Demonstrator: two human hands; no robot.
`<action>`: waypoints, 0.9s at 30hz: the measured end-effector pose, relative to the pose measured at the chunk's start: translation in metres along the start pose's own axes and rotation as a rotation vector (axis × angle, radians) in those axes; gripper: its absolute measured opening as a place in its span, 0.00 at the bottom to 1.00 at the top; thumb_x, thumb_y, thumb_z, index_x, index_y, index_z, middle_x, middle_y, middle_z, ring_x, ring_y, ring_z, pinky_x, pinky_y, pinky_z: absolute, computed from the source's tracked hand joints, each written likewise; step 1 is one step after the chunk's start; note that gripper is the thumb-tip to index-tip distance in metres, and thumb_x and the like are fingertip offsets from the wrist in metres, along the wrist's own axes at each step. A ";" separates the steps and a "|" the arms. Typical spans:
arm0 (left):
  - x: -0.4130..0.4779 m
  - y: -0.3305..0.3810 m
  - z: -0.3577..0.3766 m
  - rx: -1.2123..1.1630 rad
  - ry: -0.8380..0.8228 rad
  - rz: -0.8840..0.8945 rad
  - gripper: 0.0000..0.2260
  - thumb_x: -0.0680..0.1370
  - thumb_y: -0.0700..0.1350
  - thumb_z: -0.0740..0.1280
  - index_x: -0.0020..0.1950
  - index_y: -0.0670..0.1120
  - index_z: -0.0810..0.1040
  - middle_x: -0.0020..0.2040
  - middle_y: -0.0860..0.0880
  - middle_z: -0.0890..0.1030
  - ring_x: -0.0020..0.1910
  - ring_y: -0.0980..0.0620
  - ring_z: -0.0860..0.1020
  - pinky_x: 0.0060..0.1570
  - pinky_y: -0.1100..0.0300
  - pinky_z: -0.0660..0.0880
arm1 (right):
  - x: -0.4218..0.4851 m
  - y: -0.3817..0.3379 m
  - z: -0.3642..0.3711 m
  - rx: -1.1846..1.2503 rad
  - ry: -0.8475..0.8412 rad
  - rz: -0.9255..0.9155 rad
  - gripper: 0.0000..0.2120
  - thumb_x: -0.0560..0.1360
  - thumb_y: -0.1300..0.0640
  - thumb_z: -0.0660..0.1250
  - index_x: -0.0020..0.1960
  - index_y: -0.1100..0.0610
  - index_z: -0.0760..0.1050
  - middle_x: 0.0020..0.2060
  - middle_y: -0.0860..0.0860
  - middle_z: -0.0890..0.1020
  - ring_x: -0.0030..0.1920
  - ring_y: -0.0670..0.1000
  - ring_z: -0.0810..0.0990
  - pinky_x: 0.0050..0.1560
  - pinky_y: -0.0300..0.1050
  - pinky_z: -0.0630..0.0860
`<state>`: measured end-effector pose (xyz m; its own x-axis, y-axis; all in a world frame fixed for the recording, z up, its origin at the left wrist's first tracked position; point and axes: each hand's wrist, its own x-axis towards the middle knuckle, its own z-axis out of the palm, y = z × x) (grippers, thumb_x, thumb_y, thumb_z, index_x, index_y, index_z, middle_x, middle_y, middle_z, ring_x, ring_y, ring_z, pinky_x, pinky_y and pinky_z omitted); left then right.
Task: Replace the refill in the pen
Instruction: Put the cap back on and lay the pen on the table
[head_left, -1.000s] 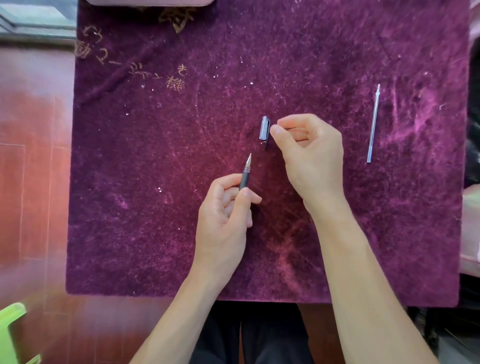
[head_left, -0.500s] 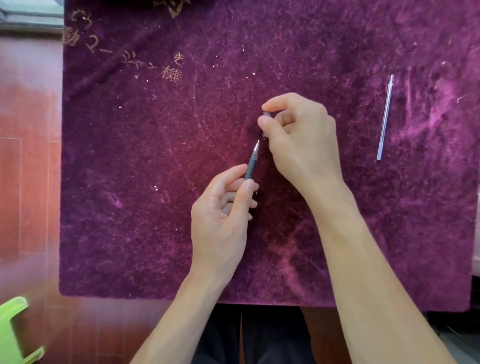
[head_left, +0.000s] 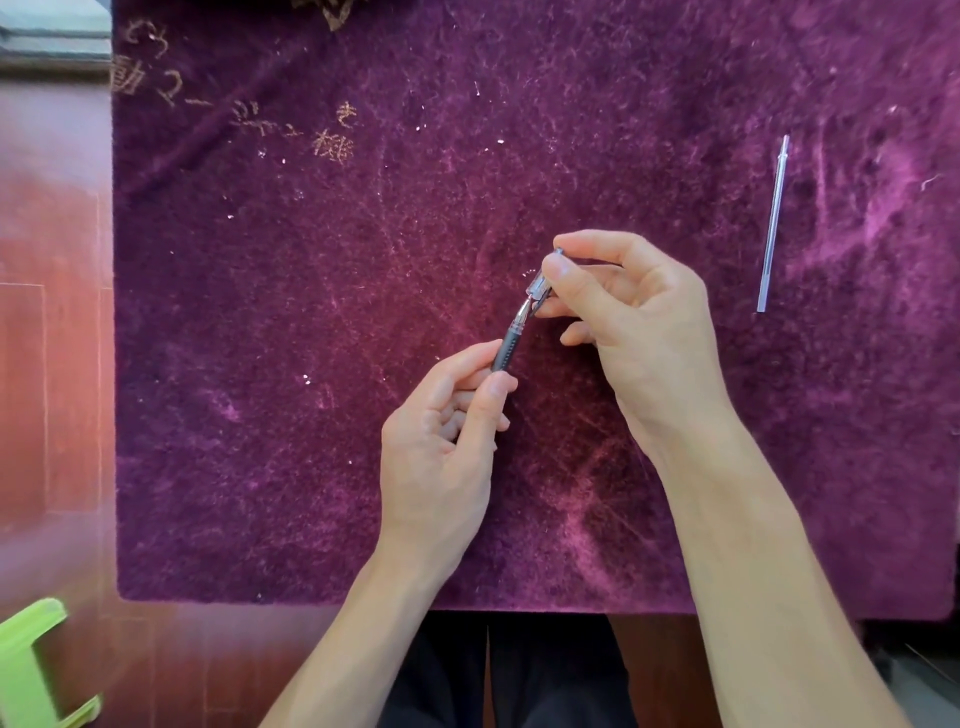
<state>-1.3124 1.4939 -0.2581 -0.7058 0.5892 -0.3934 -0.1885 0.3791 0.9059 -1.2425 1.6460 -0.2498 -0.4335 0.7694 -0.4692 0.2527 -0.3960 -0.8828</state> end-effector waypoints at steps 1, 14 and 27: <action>0.000 0.000 0.000 -0.001 -0.002 0.001 0.11 0.81 0.43 0.69 0.63 0.49 0.83 0.48 0.48 0.86 0.39 0.58 0.82 0.40 0.66 0.79 | -0.001 0.001 0.000 0.000 0.000 0.002 0.06 0.80 0.56 0.75 0.56 0.51 0.84 0.45 0.52 0.90 0.42 0.47 0.89 0.38 0.35 0.79; 0.001 -0.001 -0.001 -0.003 -0.035 -0.008 0.11 0.81 0.40 0.70 0.63 0.47 0.84 0.49 0.48 0.87 0.39 0.58 0.82 0.41 0.63 0.79 | -0.010 0.008 -0.004 -0.032 -0.022 -0.056 0.07 0.80 0.54 0.75 0.57 0.51 0.84 0.45 0.50 0.90 0.43 0.48 0.89 0.38 0.35 0.80; 0.000 -0.004 -0.001 0.053 -0.058 0.036 0.11 0.83 0.41 0.67 0.63 0.50 0.83 0.48 0.52 0.87 0.39 0.59 0.81 0.39 0.66 0.77 | -0.020 0.022 -0.002 -0.015 -0.045 -0.065 0.07 0.81 0.59 0.73 0.59 0.53 0.83 0.46 0.51 0.90 0.45 0.49 0.89 0.39 0.36 0.79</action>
<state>-1.3123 1.4915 -0.2612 -0.6703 0.6430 -0.3706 -0.1262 0.3933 0.9107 -1.2262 1.6230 -0.2598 -0.4880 0.7698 -0.4115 0.2350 -0.3381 -0.9113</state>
